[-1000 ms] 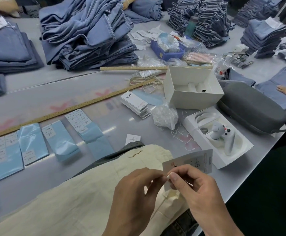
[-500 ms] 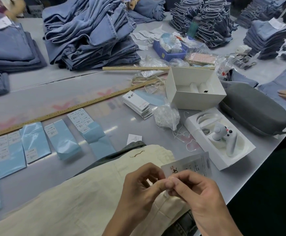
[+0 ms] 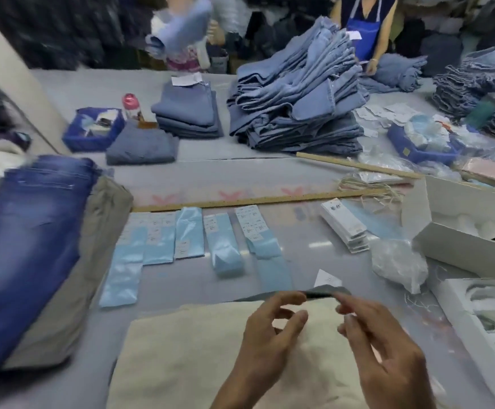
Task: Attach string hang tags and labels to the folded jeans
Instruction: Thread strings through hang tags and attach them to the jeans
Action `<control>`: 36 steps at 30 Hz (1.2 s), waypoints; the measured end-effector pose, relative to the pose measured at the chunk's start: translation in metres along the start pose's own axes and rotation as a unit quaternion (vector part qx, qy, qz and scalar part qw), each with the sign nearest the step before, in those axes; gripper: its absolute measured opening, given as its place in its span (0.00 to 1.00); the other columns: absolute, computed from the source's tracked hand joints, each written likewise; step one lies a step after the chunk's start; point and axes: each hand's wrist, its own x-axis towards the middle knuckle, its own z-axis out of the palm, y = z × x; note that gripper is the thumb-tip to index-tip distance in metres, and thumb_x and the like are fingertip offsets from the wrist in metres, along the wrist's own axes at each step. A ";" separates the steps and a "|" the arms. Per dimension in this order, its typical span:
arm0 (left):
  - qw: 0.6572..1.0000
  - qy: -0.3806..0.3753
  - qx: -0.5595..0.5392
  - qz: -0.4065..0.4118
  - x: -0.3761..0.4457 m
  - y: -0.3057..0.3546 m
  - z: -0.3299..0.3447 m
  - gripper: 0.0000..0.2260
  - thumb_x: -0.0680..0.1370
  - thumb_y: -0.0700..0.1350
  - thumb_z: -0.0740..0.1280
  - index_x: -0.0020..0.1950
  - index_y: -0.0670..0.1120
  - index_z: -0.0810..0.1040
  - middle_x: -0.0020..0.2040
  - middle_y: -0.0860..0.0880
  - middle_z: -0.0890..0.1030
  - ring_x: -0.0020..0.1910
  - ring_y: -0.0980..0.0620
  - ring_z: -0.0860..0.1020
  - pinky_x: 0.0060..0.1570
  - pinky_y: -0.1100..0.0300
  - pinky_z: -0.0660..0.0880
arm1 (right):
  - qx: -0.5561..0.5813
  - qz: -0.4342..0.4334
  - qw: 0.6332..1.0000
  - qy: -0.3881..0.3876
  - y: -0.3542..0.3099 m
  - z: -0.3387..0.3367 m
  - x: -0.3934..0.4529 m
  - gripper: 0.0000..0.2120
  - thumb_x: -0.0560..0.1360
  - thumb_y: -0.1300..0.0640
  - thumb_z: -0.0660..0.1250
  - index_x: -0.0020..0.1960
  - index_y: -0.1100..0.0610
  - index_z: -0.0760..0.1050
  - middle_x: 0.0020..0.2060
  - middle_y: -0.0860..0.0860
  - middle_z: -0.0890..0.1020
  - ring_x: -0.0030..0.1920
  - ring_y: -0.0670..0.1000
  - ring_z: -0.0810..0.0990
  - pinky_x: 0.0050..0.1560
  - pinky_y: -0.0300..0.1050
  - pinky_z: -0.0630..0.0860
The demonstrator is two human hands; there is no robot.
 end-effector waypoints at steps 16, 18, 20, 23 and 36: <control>0.696 0.651 -0.131 -0.273 -0.061 -0.105 -0.409 0.26 0.77 0.39 0.74 0.71 0.31 0.70 0.70 0.36 0.74 0.67 0.37 0.76 0.62 0.50 0.75 | 0.085 -0.137 0.877 -0.453 -0.096 0.239 0.000 0.19 0.79 0.58 0.69 0.56 0.33 0.74 0.51 0.33 0.79 0.54 0.38 0.79 0.54 0.35 0.78; 0.659 0.680 -0.167 -0.275 -0.056 -0.106 -0.416 0.27 0.75 0.36 0.73 0.71 0.32 0.69 0.70 0.35 0.75 0.65 0.36 0.77 0.57 0.49 0.75 | 0.077 -0.138 0.872 -0.462 -0.096 0.243 0.002 0.19 0.79 0.58 0.69 0.55 0.32 0.73 0.51 0.32 0.79 0.55 0.38 0.79 0.54 0.34 0.77; 0.623 0.714 -0.146 -0.285 -0.049 -0.102 -0.416 0.27 0.75 0.35 0.71 0.71 0.33 0.67 0.70 0.33 0.73 0.65 0.33 0.76 0.58 0.45 0.75 | 0.085 -0.130 0.874 -0.460 -0.094 0.241 0.005 0.18 0.79 0.58 0.69 0.55 0.33 0.74 0.49 0.33 0.79 0.54 0.39 0.79 0.53 0.33 0.77; 0.621 0.722 -0.148 -0.266 -0.035 -0.098 -0.424 0.27 0.75 0.40 0.74 0.71 0.39 0.67 0.69 0.37 0.73 0.56 0.36 0.78 0.48 0.45 0.79 | 0.105 -0.106 0.878 -0.454 -0.088 0.234 0.010 0.16 0.79 0.59 0.68 0.56 0.37 0.77 0.49 0.37 0.81 0.52 0.43 0.81 0.51 0.35 0.78; 0.847 0.499 0.167 0.074 0.167 0.207 -0.317 0.14 0.83 0.44 0.63 0.66 0.39 0.75 0.63 0.38 0.80 0.60 0.39 0.80 0.60 0.51 0.77 | 0.329 0.447 0.707 -0.438 -0.061 0.250 0.026 0.10 0.81 0.55 0.67 0.56 0.60 0.84 0.49 0.61 0.86 0.45 0.56 0.85 0.47 0.50 0.81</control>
